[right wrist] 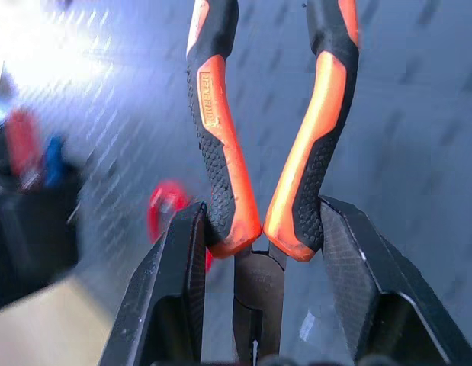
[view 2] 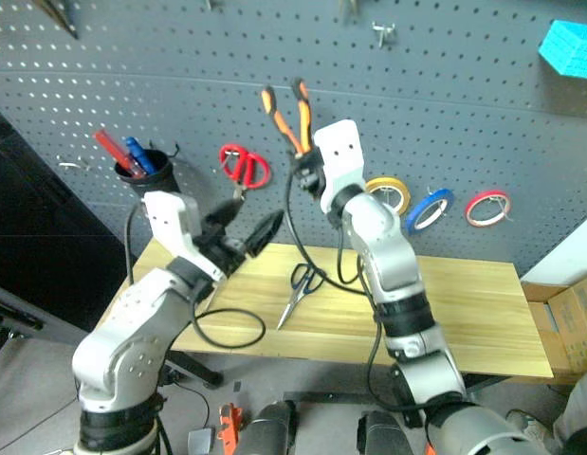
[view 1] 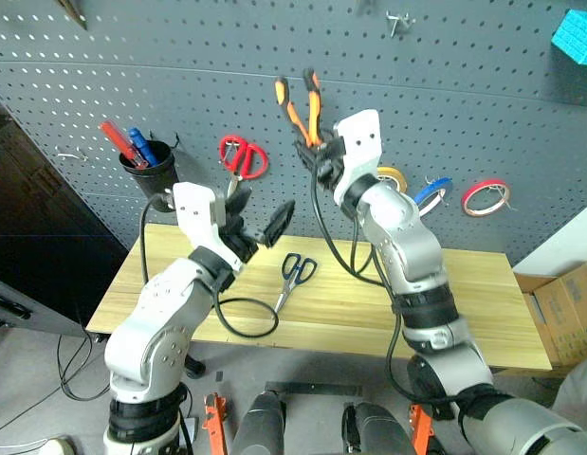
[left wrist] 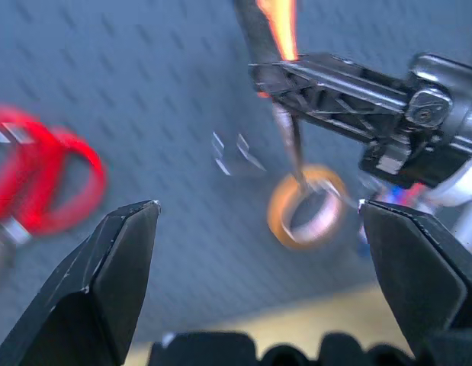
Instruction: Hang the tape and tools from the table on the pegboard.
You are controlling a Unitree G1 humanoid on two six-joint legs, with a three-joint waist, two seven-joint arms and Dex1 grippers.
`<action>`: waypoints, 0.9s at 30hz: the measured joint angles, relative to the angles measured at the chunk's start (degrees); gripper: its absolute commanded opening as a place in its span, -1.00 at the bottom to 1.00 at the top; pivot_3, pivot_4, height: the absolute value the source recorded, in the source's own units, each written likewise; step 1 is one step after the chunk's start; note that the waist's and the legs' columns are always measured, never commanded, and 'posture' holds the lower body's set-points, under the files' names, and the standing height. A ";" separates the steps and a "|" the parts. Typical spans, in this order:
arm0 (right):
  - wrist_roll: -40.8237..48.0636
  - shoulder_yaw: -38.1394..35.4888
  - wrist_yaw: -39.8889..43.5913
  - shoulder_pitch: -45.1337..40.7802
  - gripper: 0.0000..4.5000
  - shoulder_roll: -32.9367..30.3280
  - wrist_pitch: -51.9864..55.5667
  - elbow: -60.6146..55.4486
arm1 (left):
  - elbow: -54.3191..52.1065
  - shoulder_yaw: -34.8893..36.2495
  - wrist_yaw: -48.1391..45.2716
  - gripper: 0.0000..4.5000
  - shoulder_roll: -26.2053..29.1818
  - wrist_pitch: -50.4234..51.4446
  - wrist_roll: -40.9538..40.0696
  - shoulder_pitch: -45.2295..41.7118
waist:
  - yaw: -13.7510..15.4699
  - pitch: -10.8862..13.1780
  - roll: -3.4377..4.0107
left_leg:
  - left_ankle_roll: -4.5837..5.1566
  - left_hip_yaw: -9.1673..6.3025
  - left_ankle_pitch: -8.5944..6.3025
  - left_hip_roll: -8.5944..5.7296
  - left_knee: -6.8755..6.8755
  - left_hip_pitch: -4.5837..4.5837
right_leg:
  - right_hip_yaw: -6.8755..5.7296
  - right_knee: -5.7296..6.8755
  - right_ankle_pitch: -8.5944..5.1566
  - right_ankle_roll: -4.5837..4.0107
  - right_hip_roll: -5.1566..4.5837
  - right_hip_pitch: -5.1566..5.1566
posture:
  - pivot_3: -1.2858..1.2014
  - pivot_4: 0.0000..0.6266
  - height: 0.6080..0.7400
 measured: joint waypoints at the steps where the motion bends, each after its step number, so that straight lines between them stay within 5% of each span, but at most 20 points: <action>1: -0.25 -0.41 -0.67 -1.37 -0.22 -0.19 -2.60 2.37 | 1.63 0.00 0.02 1.00 -0.04 -1.13 1.00 -0.90 | 0.09 -0.08 -0.02 | 0.00 0.00 0.00 0.01 -0.01 0.04 | -0.01 0.01 -0.12 0.17 0.01 0.02 | 0.24 -1.00 1.00; 12: -2.63 -4.05 -9.91 -11.74 -0.22 -1.01 -26.40 36.34 | 18.66 -2.36 -1.85 1.00 -4.24 -11.64 7.49 -8.19 | 0.37 -0.56 -0.08 | 0.06 0.10 0.05 0.10 -0.05 0.12 | 0.18 0.19 0.11 -0.15 0.10 0.00 | 0.25 -1.00 1.00; 27: 0.06 -8.06 -10.66 -10.33 -0.22 2.57 -33.22 55.37 | 17.42 -2.69 -2.71 1.00 -4.66 -7.80 7.13 -4.87 | 0.68 -0.50 0.03 | 0.53 0.09 0.35 0.10 -0.02 0.42 | 0.23 0.30 0.13 -0.34 0.13 0.19 | 0.28 -0.77 1.00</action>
